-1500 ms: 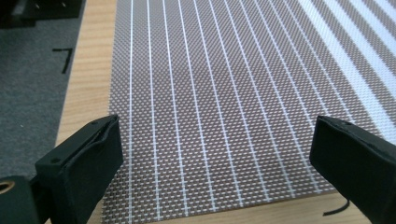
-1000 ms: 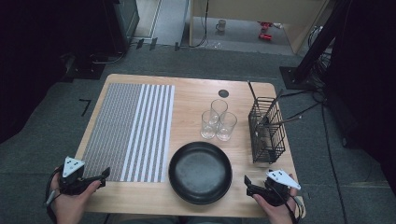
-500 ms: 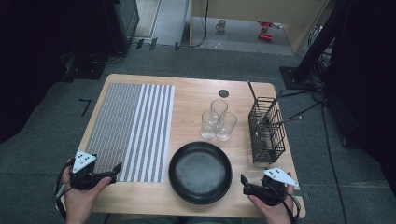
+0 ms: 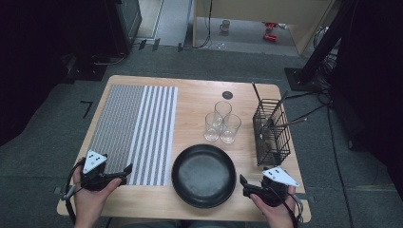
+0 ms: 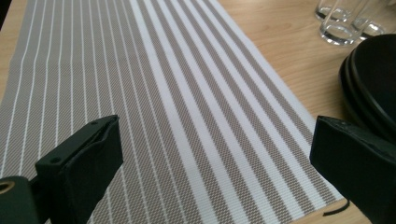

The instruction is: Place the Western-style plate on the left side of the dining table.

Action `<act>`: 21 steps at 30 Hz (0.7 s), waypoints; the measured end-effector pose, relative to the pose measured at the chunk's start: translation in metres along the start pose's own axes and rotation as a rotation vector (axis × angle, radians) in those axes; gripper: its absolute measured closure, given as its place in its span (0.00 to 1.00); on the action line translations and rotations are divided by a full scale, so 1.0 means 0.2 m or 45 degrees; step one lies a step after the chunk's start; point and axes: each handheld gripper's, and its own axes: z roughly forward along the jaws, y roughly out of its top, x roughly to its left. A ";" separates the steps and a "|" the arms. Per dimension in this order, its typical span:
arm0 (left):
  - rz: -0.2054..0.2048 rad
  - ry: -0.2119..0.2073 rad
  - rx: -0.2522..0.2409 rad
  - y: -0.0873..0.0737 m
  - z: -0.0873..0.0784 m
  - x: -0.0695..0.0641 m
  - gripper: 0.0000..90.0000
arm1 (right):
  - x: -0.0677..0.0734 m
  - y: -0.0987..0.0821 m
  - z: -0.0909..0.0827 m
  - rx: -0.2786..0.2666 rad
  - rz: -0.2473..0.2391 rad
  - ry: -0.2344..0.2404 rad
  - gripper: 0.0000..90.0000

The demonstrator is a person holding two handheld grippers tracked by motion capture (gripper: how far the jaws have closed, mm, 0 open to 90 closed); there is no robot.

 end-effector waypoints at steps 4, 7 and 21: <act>0.018 -0.010 -0.018 0.04 0.01 -0.04 0.03 | 0.03 0.02 0.02 0.000 -0.004 0.023 0.09; 0.030 -0.019 -0.021 0.05 0.02 -0.07 0.03 | 0.05 0.04 0.03 0.010 -0.001 0.019 0.07; 0.076 -0.105 0.007 0.07 0.11 -0.21 0.03 | 0.15 0.10 0.09 0.011 -0.071 0.038 0.14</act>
